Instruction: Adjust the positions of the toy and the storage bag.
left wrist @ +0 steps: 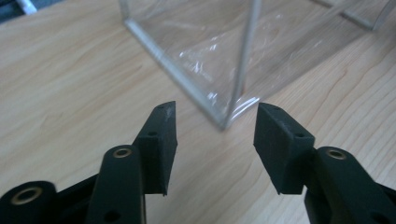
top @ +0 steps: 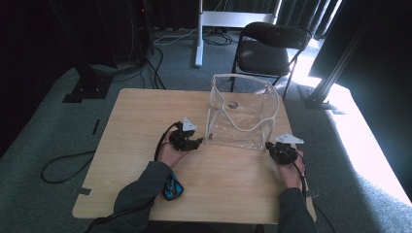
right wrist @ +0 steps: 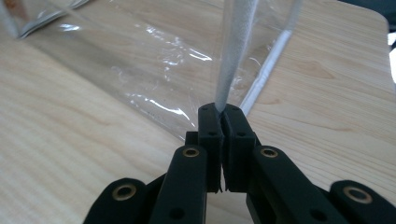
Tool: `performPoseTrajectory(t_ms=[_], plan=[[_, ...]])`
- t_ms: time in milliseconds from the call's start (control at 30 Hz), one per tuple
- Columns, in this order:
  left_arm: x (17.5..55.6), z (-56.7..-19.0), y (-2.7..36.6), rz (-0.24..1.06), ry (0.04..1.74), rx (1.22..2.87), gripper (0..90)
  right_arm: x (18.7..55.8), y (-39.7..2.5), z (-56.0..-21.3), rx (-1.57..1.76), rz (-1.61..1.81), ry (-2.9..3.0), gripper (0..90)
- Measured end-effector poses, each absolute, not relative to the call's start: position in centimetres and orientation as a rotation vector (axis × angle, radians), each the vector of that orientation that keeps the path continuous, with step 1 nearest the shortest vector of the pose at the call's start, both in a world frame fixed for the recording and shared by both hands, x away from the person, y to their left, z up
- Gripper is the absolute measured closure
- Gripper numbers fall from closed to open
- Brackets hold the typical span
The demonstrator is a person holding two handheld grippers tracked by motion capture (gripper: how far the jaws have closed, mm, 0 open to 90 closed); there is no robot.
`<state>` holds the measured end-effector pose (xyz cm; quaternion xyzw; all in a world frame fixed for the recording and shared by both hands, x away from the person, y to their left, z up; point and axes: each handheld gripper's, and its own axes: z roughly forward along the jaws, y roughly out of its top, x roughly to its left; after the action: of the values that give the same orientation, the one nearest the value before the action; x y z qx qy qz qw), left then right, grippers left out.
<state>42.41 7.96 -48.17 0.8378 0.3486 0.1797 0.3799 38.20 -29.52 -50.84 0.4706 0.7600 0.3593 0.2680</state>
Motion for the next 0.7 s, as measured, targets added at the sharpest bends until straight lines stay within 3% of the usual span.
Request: performPoseTrajectory(t_ms=[367, 467, 567, 700], plan=[[44.0, -48.3, 5.8, 0.522, 0.893, 2.147, 61.1, 37.3, -28.0, -50.8, 1.182, 0.983, 2.111, 87.7], [44.5, -48.4, 5.8, 0.543, 0.918, 2.149, 69.2, 37.2, -27.5, -50.8, 1.156, 0.962, 2.118, 87.6], [44.6, -48.6, 5.9, 0.536, 0.920, 2.150, 83.7, 37.3, -27.5, -50.7, 1.152, 0.957, 2.123, 87.5], [44.0, -48.5, 5.8, 0.573, 0.891, 2.176, 87.9, 37.4, -27.4, -50.7, 1.148, 0.951, 2.125, 87.4]])
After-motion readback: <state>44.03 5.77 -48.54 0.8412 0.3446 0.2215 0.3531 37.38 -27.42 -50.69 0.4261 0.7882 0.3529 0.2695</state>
